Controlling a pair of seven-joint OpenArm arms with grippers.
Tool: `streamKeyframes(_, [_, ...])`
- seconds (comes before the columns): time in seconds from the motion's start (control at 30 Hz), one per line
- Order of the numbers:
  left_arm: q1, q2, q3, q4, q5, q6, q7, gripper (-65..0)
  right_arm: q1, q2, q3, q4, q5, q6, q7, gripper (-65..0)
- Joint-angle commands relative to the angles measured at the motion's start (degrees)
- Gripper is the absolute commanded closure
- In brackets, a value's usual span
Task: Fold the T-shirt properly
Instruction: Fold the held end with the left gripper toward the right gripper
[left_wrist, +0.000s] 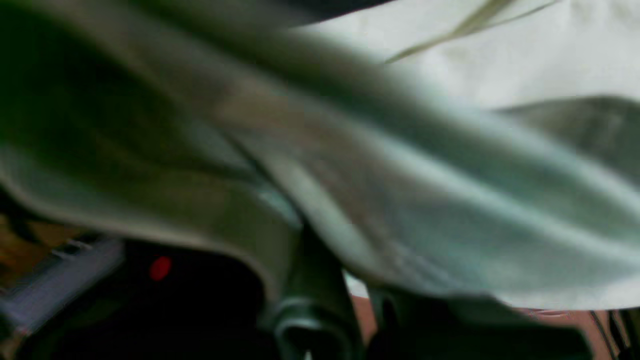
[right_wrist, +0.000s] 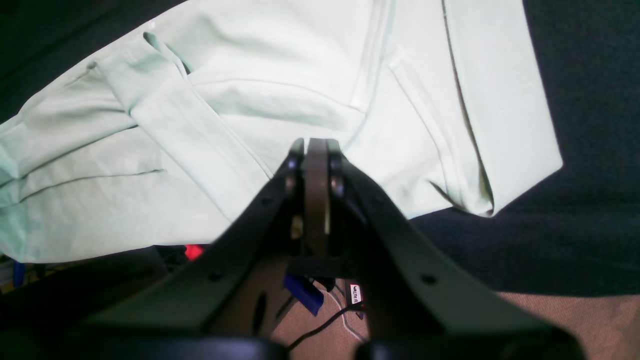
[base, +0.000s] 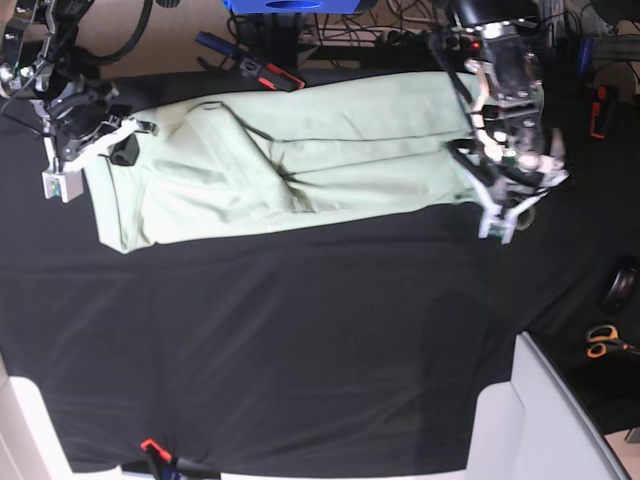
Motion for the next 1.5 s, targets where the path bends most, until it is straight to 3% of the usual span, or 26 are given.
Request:
streamKeyframes(0.0, [0.45, 0.62, 1.83, 1.23, 1.7, 0.14, -0.28, 0.0, 0.11, 0.31, 0.03, 0.95, 0.64, 0.23, 0.76, 0.0])
streamKeyframes(0.23, [2.48, 3.08, 8.51, 1.4, 3.55, 0.14, -0.28, 0.0, 0.11, 0.31, 0.03, 0.95, 0.64, 0.23, 0.76, 0.0])
streamKeyframes(0.53, [1.95, 5.97, 9.04, 1.4, 3.46, 0.14, -0.28, 0.0, 0.11, 0.31, 0.03, 0.95, 0.64, 0.23, 0.67, 0.0])
streamKeyframes(1.27, [-0.78, 5.97, 23.54, -3.43, 2.84, 0.14, -0.28, 0.0, 0.11, 0.31, 0.03, 0.95, 0.64, 0.23, 0.76, 0.0])
streamKeyframes(1.47, [-1.13, 5.97, 24.33, -4.75, 2.76, 0.14, -0.28, 0.0, 0.11, 0.31, 0.03, 0.95, 0.64, 0.23, 0.84, 0.0])
